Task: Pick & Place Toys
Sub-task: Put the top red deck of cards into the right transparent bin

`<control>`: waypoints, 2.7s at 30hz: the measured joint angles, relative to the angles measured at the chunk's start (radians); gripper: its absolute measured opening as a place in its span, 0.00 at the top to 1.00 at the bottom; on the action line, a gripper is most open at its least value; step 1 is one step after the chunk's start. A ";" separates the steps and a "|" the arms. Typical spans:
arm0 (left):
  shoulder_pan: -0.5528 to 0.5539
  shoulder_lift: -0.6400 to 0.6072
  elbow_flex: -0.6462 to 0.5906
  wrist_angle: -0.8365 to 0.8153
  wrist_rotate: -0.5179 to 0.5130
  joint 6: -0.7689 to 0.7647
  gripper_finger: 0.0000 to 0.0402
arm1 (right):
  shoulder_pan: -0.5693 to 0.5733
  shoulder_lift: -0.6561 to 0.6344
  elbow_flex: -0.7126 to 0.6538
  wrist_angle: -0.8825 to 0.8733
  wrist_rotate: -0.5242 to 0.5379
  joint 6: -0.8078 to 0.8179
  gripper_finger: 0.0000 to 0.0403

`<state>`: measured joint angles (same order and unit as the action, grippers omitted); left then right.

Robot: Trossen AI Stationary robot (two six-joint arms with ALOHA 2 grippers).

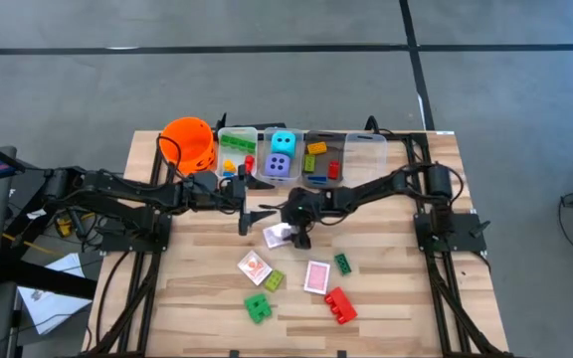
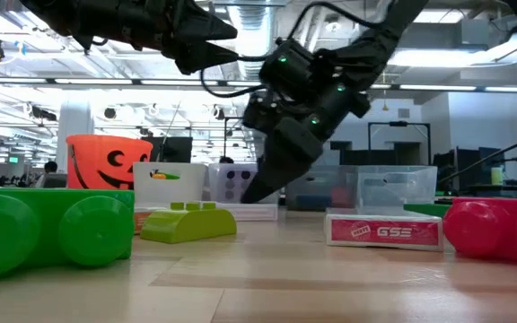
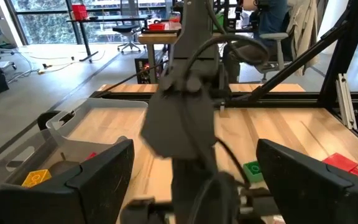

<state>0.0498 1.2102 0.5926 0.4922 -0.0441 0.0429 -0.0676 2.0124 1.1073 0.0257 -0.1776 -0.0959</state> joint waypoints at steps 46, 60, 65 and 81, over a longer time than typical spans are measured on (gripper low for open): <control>0.000 0.001 0.000 -0.004 0.125 -0.025 0.17 | 0.149 0.104 0.341 -0.444 0.040 -0.008 0.15; 0.000 0.001 0.000 -0.006 0.125 -0.023 0.17 | 0.163 0.103 0.341 -0.481 0.134 -0.007 0.20; 0.000 0.001 0.000 -0.005 0.123 -0.022 0.17 | 0.163 0.103 0.341 -0.482 0.132 0.000 0.23; 0.000 0.000 0.000 -0.002 0.121 -0.020 0.17 | 0.159 0.092 0.379 -0.613 0.128 0.056 0.25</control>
<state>0.0498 1.2106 0.5922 0.4900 0.0772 0.0224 0.0917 2.1048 1.4860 -0.5870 -0.0497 -0.0402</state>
